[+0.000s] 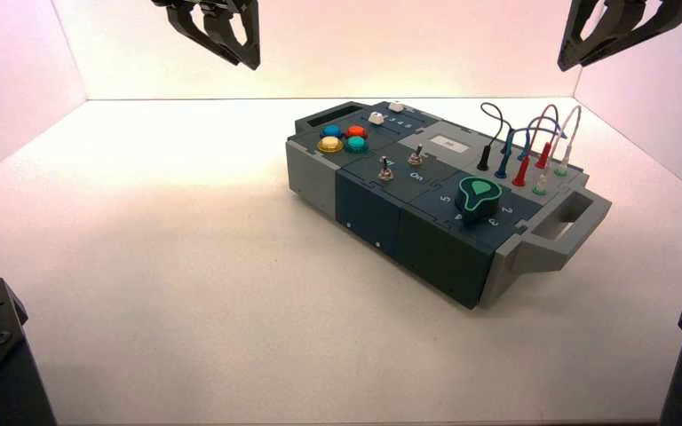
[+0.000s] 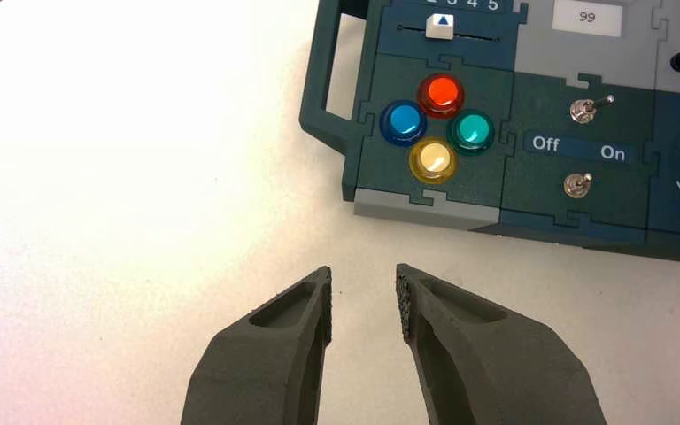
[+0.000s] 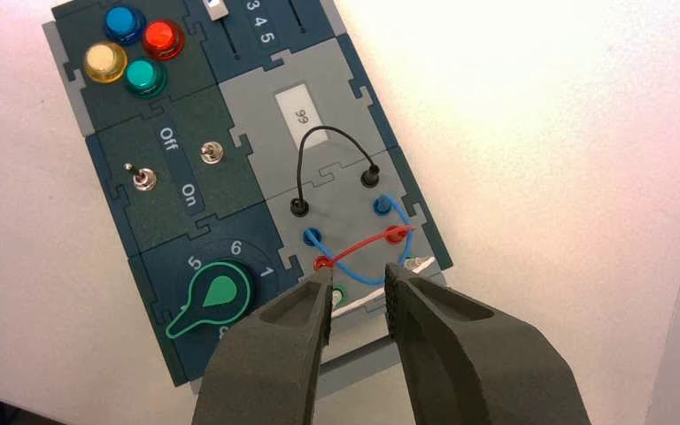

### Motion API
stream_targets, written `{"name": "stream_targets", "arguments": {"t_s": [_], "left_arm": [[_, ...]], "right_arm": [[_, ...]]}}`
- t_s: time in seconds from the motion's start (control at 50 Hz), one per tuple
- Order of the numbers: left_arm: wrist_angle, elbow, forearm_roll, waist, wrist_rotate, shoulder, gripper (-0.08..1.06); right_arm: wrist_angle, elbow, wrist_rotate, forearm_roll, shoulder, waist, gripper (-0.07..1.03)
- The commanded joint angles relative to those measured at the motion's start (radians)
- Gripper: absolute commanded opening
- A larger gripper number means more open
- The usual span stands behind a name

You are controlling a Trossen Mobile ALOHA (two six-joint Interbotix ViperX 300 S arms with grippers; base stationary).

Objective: Turn the knob to position 2.

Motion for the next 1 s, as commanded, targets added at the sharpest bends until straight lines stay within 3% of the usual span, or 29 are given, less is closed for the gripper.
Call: {"name": "stream_targets", "arguments": {"t_s": [0.02, 0.46, 1.0], "left_arm": [[-0.003, -0.028, 0.002, -0.006, 0.005, -0.012, 0.41], [-0.002, -0.031, 0.002, -0.006, 0.008, -0.018, 0.41], [-0.002, -0.035, 0.002, -0.006, 0.009, -0.023, 0.41]], "right_arm": [[-0.003, -0.015, -0.003, 0.002, -0.003, 0.005, 0.34], [-0.002, -0.023, -0.003, 0.003, -0.006, 0.012, 0.34], [0.04, -0.118, 0.005, 0.032, 0.112, 0.227, 0.34]]}}
